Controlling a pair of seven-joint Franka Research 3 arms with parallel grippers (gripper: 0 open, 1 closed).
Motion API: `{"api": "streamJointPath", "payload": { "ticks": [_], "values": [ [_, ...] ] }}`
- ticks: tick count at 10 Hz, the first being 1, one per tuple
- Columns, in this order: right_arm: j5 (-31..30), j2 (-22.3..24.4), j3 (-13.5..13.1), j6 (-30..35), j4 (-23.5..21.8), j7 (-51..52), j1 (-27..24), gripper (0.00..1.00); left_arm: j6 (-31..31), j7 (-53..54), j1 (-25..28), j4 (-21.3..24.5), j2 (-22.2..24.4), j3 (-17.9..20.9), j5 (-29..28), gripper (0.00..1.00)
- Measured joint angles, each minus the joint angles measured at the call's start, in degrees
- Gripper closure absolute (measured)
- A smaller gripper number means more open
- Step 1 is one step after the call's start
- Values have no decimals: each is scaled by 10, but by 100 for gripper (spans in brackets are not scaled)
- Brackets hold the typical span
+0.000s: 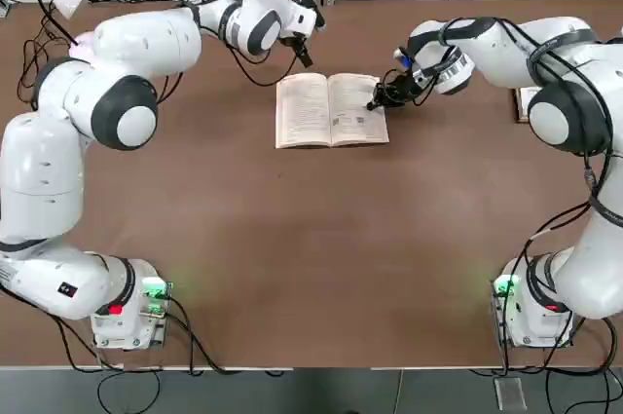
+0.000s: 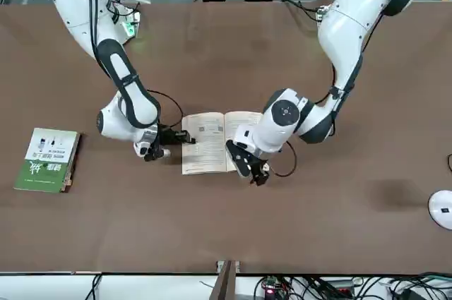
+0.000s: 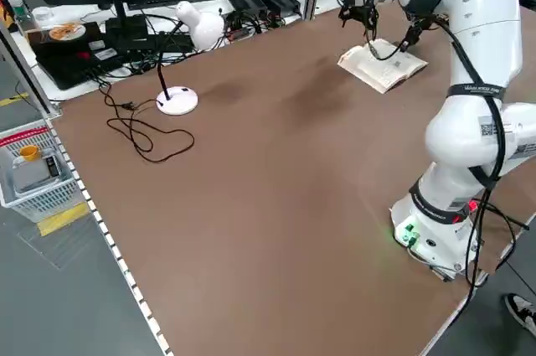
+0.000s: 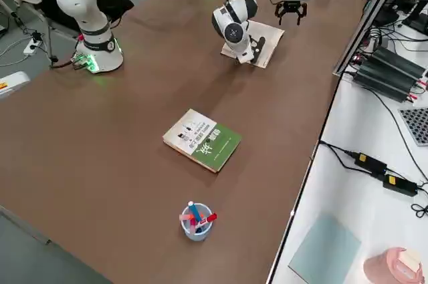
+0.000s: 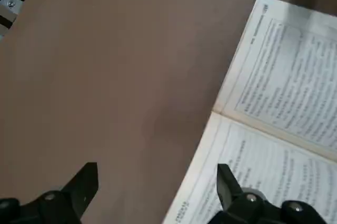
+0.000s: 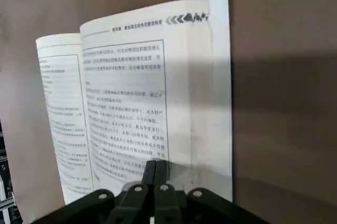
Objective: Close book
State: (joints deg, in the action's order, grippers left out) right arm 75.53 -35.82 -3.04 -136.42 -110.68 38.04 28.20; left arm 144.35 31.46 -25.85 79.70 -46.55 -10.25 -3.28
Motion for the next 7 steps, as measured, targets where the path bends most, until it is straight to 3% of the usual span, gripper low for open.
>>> {"api": "streamJointPath", "payload": {
  "ticks": [4,7],
  "values": [
    [2,-6,0,-7,0,7,0,99,1,13,9,-4,-3,0,4,0],
    [2,-6,0,-7,0,8,0,99,1,17,14,-5,-3,0,48,0]
  ]
}}
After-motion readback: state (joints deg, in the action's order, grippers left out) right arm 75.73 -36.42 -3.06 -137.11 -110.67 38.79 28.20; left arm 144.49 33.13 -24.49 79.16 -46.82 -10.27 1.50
